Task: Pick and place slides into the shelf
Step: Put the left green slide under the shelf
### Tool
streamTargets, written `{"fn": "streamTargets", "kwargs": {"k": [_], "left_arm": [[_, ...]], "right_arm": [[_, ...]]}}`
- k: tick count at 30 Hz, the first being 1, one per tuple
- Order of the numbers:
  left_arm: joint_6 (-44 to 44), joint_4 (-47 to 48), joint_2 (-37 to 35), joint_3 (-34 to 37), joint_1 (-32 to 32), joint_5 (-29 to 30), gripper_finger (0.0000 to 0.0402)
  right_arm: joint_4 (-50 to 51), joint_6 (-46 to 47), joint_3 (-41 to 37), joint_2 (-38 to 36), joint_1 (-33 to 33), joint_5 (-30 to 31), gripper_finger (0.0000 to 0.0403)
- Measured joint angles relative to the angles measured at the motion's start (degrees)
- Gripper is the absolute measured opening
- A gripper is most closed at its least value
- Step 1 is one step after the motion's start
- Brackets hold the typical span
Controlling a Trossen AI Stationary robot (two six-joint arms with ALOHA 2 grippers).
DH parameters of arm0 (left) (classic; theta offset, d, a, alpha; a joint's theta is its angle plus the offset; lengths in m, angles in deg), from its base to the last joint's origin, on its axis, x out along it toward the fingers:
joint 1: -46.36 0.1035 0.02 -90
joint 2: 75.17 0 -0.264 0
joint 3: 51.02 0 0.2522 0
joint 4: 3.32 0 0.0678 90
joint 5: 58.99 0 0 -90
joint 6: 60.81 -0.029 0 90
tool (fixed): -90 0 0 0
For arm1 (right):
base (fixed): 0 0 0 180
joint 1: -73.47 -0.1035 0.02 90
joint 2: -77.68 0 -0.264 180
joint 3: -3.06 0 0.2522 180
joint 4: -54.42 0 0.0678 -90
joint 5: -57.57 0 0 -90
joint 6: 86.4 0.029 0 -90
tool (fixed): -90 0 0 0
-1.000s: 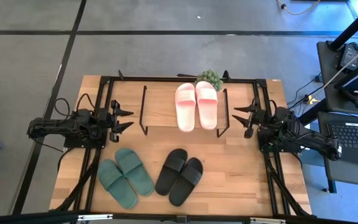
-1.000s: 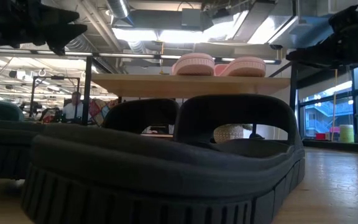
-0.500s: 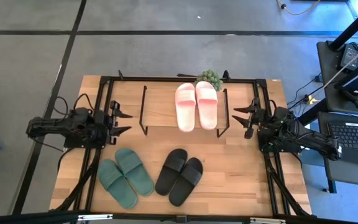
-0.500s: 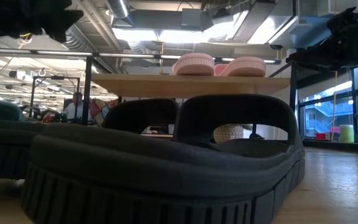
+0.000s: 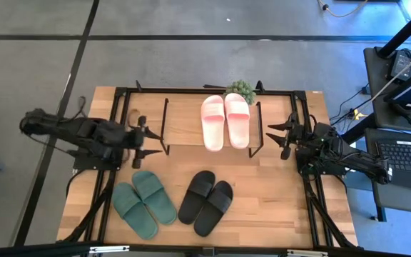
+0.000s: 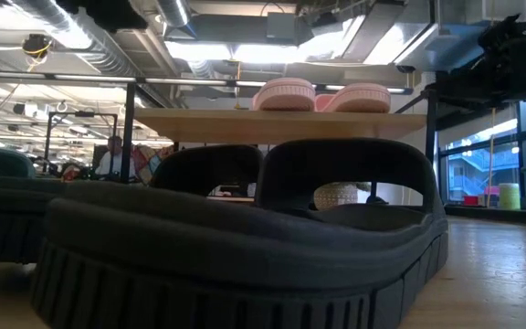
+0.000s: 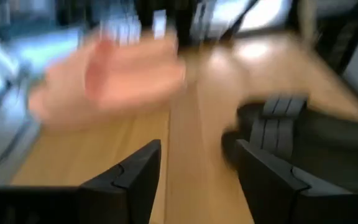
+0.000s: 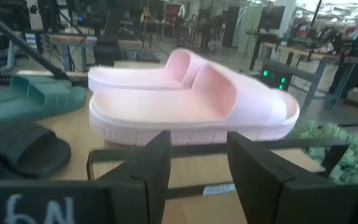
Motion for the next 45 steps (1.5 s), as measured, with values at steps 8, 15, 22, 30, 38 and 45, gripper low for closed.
{"fn": "streamTargets", "kwargs": {"k": [8, 15, 22, 30, 38, 45], "left_arm": [[23.88, 20.04, 17.59, -18.36, -15.40, 13.65, 0.0198], [42.14, 34.26, 30.69, -30.87, -25.49, 22.59, 0.0198], [62.72, 50.45, 42.06, -37.53, -29.07, 19.61, 0.0198], [77.94, 57.08, 50.72, -40.41, -34.07, 11.81, 0.0198], [91.20, 58.17, 58.02, -44.56, -37.45, -0.77, 0.0198], [98.17, 59.05, 65.82, -50.24, -37.46, -10.20, 0.0198]], "right_arm": [[5.89, -0.03, 0.00, 0.00, 0.00, 0.01, 0.0157], [7.48, 1.25, 0.00, 0.00, 0.00, 0.02, 0.0157], [8.09, 3.05, 0.00, 0.00, -0.01, 0.02, 0.0157], [8.49, 2.49, 0.00, 0.00, -0.02, 0.02, 0.0157], [8.51, 0.96, 0.00, 0.00, -0.02, 0.04, 0.0157], [8.75, -0.24, 0.00, 0.00, -0.02, 0.02, 0.0157]]}}
